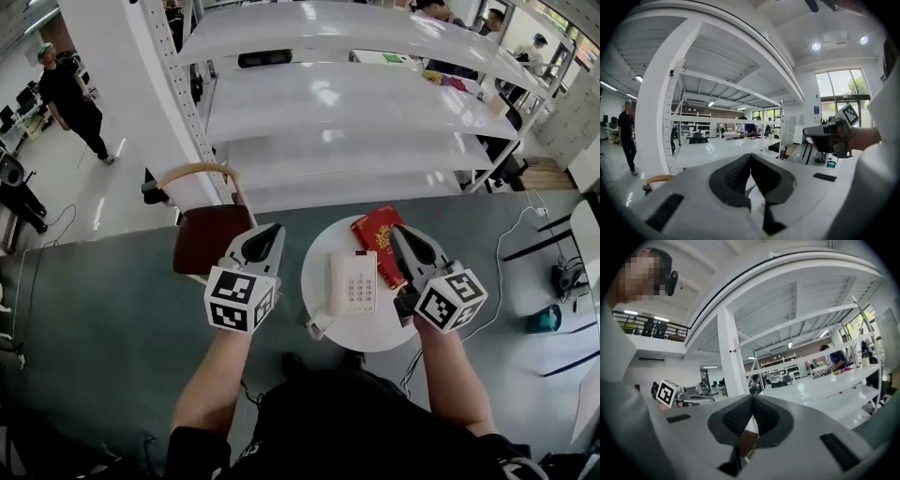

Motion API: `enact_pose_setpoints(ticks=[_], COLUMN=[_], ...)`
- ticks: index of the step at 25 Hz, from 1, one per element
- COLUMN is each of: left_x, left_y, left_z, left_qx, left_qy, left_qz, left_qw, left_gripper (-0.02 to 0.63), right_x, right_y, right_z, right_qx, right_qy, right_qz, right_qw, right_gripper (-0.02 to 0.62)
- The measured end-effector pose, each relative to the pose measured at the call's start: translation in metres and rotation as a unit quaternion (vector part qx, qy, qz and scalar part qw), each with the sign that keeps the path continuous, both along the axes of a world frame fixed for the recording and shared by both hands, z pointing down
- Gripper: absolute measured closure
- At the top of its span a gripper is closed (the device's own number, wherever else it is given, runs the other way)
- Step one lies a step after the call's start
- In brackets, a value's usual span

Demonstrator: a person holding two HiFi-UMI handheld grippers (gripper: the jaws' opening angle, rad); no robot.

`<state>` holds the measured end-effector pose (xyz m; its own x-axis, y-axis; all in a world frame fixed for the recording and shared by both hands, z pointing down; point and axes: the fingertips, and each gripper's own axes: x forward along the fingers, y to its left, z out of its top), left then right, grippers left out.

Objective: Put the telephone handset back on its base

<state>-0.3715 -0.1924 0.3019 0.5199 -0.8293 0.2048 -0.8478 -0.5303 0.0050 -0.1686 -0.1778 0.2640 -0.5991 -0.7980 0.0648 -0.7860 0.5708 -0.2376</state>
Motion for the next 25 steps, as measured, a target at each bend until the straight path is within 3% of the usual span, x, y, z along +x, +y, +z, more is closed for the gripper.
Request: enact_pose_setpoints(ticks=[8,17,25], left_x=[0.016,0.063,0.095], left_y=[-0.001,0.004,0.007], left_z=[-0.018,-0.03,-0.024], left_qx=[0.017,0.032,0.023], left_qy=[0.053,0.054,0.04], left_qz=[0.018,0.021,0.02], left_qw=[0.9983,0.9978,0.9987], left_gripper=[0.603,0.598,0.6], right_x=[0.012,0.049,0.069], right_y=[0.023,0.028,0.036], right_z=[-0.028,-0.047,-0.024], right_qx=[0.03,0.081,0.074], right_qy=[0.019,0.029,0.032], right_qz=[0.025,0.016,-0.009], right_qw=[0.999,0.996,0.997], right_gripper=[0.59,0.592,0.592])
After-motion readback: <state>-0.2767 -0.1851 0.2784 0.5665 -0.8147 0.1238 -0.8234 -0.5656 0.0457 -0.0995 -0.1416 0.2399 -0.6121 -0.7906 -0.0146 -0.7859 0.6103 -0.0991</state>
